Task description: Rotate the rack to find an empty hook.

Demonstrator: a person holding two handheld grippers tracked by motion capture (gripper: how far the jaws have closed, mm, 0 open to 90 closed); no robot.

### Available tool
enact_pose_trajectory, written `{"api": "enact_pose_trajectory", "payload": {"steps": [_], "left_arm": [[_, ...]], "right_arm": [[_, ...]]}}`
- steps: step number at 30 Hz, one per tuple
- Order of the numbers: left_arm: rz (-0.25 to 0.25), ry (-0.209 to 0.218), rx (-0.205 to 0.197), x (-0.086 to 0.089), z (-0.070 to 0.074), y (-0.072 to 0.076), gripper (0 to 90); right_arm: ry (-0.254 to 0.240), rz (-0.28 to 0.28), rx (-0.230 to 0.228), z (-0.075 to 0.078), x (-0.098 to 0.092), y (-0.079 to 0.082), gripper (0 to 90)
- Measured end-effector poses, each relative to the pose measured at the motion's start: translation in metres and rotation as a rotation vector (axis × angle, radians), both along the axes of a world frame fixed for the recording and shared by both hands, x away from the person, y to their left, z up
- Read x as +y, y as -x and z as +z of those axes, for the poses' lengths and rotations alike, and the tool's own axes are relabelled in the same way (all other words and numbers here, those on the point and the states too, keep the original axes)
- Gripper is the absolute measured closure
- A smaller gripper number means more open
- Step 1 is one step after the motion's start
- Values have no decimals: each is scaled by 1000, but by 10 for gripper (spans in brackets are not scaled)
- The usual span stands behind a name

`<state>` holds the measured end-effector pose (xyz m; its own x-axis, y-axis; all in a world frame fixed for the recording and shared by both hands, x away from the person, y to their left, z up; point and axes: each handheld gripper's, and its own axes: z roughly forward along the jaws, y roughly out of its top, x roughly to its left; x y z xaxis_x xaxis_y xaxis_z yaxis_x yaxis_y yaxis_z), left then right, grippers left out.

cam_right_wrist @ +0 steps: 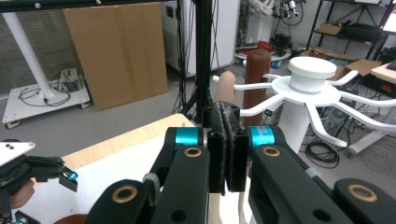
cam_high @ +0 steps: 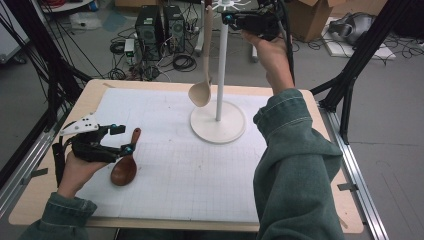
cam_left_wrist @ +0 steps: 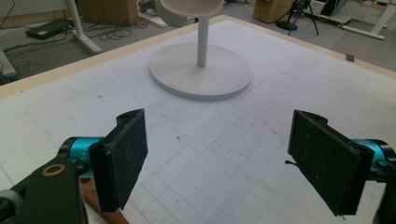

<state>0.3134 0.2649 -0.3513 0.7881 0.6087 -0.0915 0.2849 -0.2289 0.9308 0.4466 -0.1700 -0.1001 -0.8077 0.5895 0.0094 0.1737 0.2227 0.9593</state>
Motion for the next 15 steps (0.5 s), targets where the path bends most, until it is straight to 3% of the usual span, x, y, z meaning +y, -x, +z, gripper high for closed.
{"api": "enact_pose_trajectory", "payload": {"steps": [7, 15], "left_arm": [[2, 1, 3, 0, 0, 0, 203], [5, -4, 8, 2, -2, -2, 204]], "right_arm": [[-25, 20, 7, -7, -11, 10, 896], [-66, 70, 26, -30, -21, 29, 743]]}}
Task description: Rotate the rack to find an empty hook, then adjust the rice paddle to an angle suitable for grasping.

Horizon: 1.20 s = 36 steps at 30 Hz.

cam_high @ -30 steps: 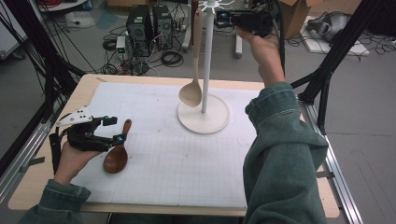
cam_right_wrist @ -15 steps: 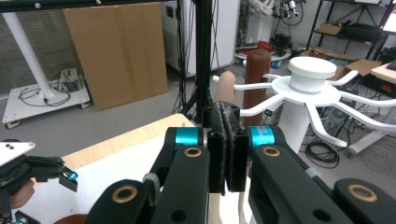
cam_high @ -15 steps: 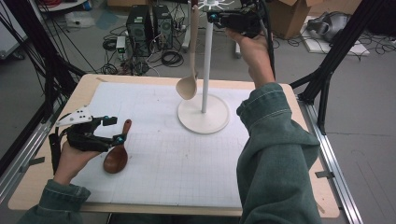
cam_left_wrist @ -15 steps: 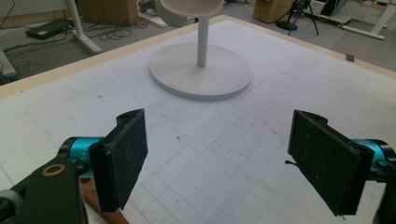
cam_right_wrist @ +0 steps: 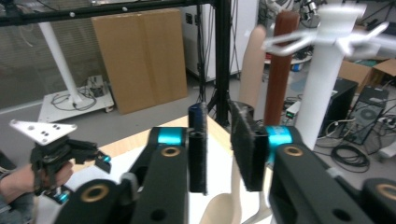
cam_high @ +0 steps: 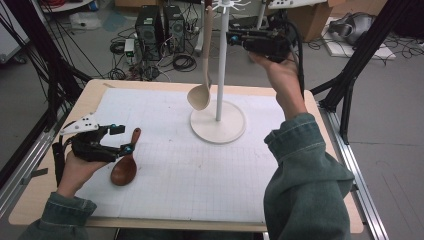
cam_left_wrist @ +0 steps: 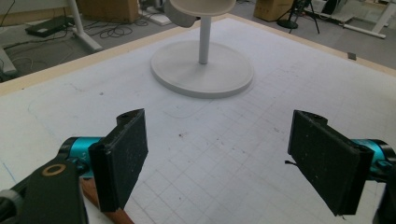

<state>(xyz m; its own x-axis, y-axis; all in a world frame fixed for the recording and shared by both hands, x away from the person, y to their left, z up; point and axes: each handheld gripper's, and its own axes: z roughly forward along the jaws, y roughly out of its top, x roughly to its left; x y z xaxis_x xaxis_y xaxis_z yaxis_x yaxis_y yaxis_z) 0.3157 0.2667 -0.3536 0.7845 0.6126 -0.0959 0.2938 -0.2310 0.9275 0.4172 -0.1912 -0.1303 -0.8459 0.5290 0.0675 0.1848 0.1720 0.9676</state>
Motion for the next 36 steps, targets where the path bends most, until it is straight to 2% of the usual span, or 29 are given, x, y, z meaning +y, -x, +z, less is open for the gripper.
{"api": "enact_pose_trajectory", "payload": {"steps": [3, 6, 11, 14, 21, 30, 36], "left_arm": [[1, -4, 1, 0, 0, 0, 206], [0, -6, 1, -1, 0, 0, 205], [-3, -8, 10, -2, -2, -1, 206], [-3, -2, 10, -2, -1, -1, 206], [4, -2, 9, -1, -1, 0, 206], [9, -3, 16, 1, -2, -1, 208], [18, -12, 29, 2, -5, -2, 224]], "right_arm": [[-6, 11, 26, -12, -2, 4, 640], [8, 17, 51, -26, -1, 8, 544], [18, 25, 65, -49, 1, 17, 448], [21, 15, 65, -61, 1, 23, 426], [-15, 13, 93, -90, 0, 35, 377], [-6, -11, 133, -124, -3, 49, 297], [-10, -24, 148, -145, -5, 61, 274]]}}
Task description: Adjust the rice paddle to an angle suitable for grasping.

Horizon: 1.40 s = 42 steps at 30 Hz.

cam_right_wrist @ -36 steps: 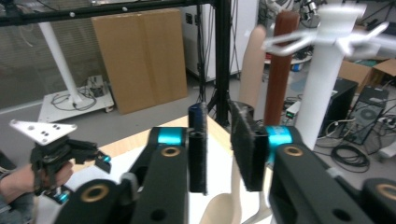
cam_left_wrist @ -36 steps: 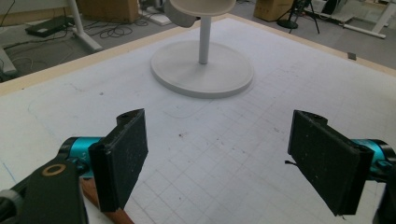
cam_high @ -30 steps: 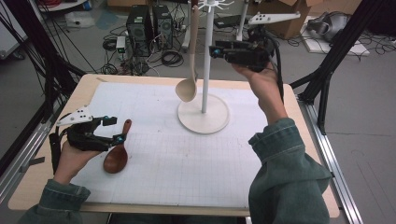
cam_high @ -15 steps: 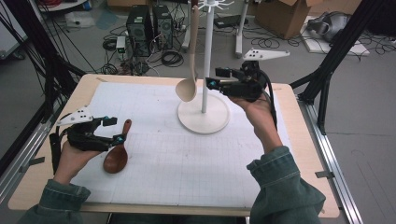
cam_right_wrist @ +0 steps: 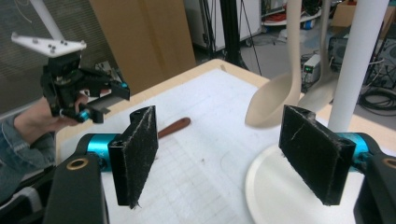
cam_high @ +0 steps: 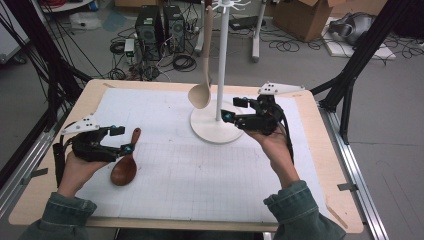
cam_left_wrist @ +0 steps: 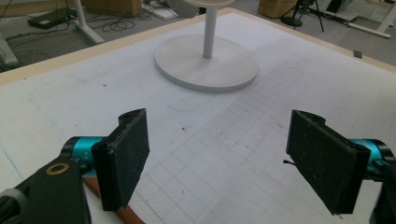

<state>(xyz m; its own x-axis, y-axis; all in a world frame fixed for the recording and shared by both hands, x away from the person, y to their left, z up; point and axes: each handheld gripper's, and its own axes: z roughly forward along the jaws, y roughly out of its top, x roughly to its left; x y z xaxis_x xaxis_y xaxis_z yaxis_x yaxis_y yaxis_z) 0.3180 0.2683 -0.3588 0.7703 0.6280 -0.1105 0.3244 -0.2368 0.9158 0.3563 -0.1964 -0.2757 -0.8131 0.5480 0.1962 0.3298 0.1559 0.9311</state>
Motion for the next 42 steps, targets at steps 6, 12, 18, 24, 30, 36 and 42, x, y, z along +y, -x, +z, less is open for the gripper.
{"api": "enact_pose_trajectory", "payload": {"steps": [6, 12, 18, 24, 30, 36, 42], "left_arm": [[10, -19, 15, -4, -7, -3, 276], [42, -53, 35, -5, -18, -7, 422], [99, -118, 70, 0, -30, -17, 602], [129, -159, 90, 3, -37, -23, 762], [158, -220, 119, 4, -44, -30, 871], [188, -257, 159, 5, -53, -35, 881], [226, -276, 199, 9, -61, -42, 881]], "right_arm": [[13, -15, 16, -21, -5, 14, 260], [10, -46, 23, -37, -16, 25, 239], [22, -63, 32, -51, -24, 35, 229], [12, -78, 55, -67, -31, 40, 226], [11, -89, 68, -74, -37, 44, 216], [5, -100, 76, -81, -43, 49, 216], [8, -101, 80, -85, -43, 50, 215]]}}
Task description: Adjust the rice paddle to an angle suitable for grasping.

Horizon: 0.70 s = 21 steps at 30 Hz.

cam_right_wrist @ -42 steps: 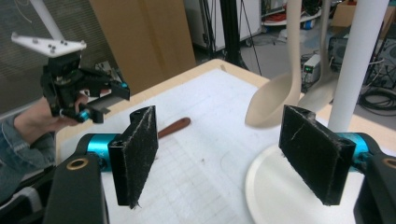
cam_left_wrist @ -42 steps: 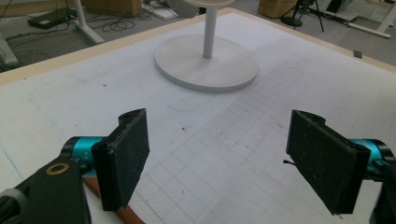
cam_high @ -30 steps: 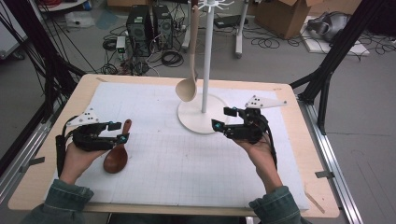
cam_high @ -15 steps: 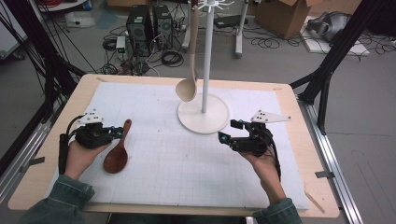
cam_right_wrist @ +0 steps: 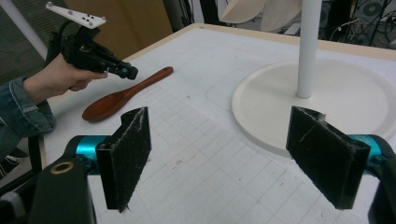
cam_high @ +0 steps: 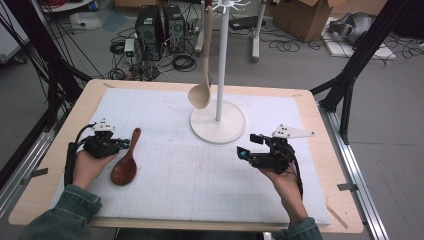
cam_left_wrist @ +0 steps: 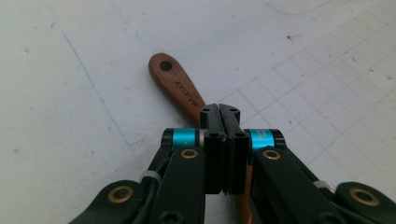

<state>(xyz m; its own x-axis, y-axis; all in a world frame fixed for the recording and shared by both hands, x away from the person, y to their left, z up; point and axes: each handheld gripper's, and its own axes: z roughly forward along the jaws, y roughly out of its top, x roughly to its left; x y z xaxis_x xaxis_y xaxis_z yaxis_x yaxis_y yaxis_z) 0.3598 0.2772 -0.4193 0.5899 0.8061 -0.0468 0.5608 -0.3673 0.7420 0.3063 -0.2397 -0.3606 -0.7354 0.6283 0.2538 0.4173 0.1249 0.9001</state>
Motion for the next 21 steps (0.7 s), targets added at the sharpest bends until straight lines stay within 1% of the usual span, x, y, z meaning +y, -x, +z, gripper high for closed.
{"api": "enact_pose_trajectory", "payload": {"steps": [3, 7, 9, 10, 12, 14, 15, 17, 21], "left_arm": [[15, 0, 10, 1, -2, -3, 881], [19, -10, 30, 1, -6, -6, 880], [23, -8, 32, 0, -7, -7, 881], [21, -7, 35, 0, -7, -7, 880], [20, -7, 42, -1, -8, -8, 880], [15, -13, 50, -1, -9, -9, 879], [15, -9, 56, -1, -10, -9, 878], [19, -10, 55, -2, -11, -10, 877], [22, -11, 62, -1, -12, -11, 875]], "right_arm": [[6, 2, 3, 0, 1, 1, 215], [12, 4, 0, 0, 2, 1, 215], [14, 8, -2, 0, 2, 2, 215], [17, 9, 3, 0, 3, 2, 215], [25, 9, -5, 0, 3, 2, 215], [28, 13, 0, 1, 3, 3, 216], [29, 15, 1, 1, 3, 3, 216], [29, 15, -6, 1, 3, 3, 216], [35, 18, -3, 1, 4, 3, 216]]}}
